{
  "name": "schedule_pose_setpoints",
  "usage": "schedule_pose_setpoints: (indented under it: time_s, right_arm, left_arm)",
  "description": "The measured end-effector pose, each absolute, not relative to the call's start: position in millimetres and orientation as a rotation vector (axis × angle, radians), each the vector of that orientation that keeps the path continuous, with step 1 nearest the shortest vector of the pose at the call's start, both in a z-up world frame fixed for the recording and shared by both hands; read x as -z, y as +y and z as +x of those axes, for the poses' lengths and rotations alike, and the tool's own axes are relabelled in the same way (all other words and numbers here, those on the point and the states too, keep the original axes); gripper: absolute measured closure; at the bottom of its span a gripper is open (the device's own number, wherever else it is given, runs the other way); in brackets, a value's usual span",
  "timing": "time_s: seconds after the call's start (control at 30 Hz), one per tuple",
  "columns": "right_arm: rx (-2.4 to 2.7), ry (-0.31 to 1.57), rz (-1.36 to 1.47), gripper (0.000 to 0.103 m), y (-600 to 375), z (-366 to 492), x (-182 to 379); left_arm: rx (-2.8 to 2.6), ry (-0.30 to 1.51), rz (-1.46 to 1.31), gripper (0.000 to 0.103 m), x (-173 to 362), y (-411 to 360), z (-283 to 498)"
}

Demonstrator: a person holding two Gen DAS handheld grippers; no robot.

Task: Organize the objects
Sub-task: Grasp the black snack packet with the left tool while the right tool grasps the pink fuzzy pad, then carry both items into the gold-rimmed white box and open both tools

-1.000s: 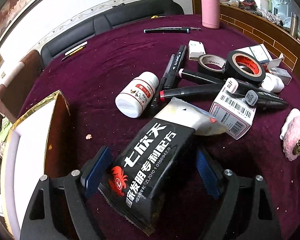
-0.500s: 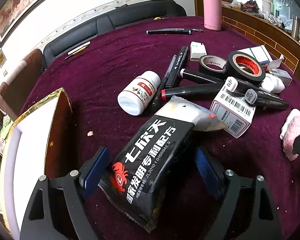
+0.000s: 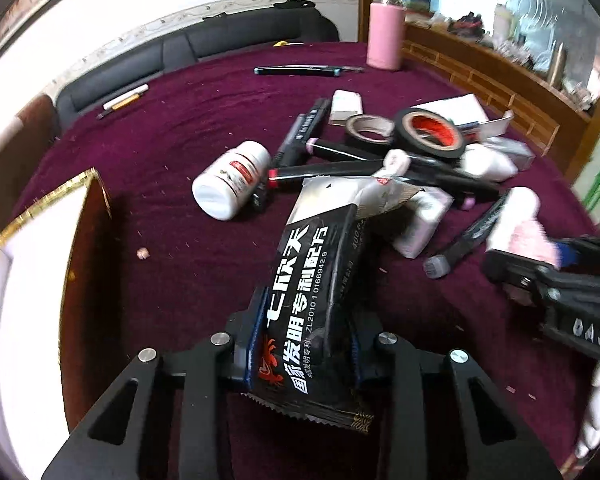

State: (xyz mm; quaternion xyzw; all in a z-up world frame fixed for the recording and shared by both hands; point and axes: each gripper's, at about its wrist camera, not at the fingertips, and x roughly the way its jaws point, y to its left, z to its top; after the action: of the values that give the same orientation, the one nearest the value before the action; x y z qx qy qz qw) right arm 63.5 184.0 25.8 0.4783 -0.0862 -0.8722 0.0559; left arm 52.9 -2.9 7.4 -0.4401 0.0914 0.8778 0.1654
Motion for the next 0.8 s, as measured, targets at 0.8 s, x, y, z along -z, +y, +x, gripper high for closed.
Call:
schedule_pose_setpoints:
  time_s: [0.8]
  right_arm:
    - [2.104, -0.339, 1.282, 0.059, -18.2, -0.7, -119.8]
  left_arm:
    - [-2.674, -0.285, -1.288, 0.073, -85.8, -215.2, 32.0]
